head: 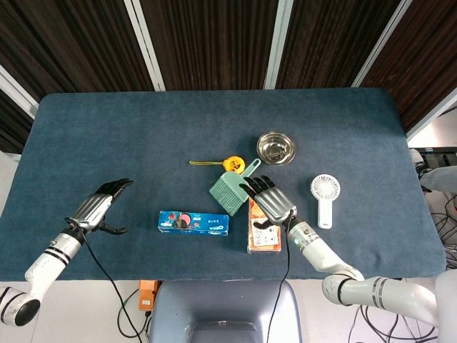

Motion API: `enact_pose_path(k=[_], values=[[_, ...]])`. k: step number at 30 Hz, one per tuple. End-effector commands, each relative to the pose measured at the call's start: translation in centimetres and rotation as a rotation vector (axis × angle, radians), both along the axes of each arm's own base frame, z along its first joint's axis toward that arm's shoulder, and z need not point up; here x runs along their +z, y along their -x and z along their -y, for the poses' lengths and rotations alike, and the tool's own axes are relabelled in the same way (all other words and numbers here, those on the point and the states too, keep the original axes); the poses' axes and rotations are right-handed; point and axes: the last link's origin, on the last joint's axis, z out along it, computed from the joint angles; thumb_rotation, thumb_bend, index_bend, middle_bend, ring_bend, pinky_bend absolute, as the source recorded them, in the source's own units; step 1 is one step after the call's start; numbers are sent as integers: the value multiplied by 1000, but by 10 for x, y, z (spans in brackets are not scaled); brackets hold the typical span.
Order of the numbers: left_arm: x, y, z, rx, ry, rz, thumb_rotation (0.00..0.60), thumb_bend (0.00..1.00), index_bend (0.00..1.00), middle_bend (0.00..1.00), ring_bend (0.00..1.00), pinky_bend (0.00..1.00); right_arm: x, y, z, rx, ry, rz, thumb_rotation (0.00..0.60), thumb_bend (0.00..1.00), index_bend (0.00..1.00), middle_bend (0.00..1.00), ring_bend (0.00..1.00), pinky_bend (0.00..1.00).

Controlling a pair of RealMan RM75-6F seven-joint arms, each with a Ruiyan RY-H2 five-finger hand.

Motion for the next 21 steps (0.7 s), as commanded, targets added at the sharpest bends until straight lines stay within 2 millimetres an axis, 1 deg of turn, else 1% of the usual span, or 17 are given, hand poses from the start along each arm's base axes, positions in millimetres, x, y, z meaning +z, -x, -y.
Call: enact_pose_path(k=[1, 3, 5, 8, 10, 11, 14, 15, 16, 18, 21], values=[[1, 1, 2, 0, -8, -21, 600, 67, 0, 42, 0, 67, 4, 0, -1, -4, 3, -4, 543, 134, 0, 0, 0, 0], [3, 2, 4, -8, -22, -38, 600, 67, 0, 42, 0, 67, 6, 0, -1, -7, 6, -3, 543, 134, 0, 0, 0, 0], [11, 5, 11, -33, -59, -74, 600, 69, 0, 42, 0, 67, 14, 3, -3, -6, 21, -3, 543, 134, 0, 0, 0, 0], [29, 15, 32, -73, -155, -148, 600, 71, 0, 42, 0, 66, 37, 13, -8, 4, 66, -15, 543, 134, 0, 0, 0, 0], [43, 25, 54, -86, -222, -198, 600, 71, 0, 42, 0, 67, 59, 27, -14, 8, 109, -41, 542, 139, 0, 0, 0, 0], [49, 29, 64, -88, -247, -214, 600, 71, 0, 42, 0, 67, 69, 35, -18, 7, 124, -55, 543, 160, 0, 0, 0, 0], [64, 44, 103, -74, -300, -222, 600, 71, 0, 42, 0, 67, 105, 70, -32, -39, 169, -100, 546, 326, 10, 0, 0, 0], [67, 47, 112, -72, -310, -218, 600, 71, 0, 42, 0, 67, 114, 80, -35, -57, 180, -112, 547, 393, 35, 0, 0, 0], [70, 51, 121, -72, -319, -216, 600, 71, 0, 42, 0, 66, 121, 90, -38, -75, 188, -125, 549, 437, 63, 0, 0, 0], [73, 59, 139, -69, -327, -208, 600, 71, 0, 42, 0, 66, 135, 113, -45, -114, 209, -152, 551, 504, 102, 0, 0, 0], [73, 71, 158, -63, -342, -206, 600, 71, 0, 42, 0, 66, 144, 143, -52, -170, 216, -164, 546, 568, 148, 0, 0, 0]])
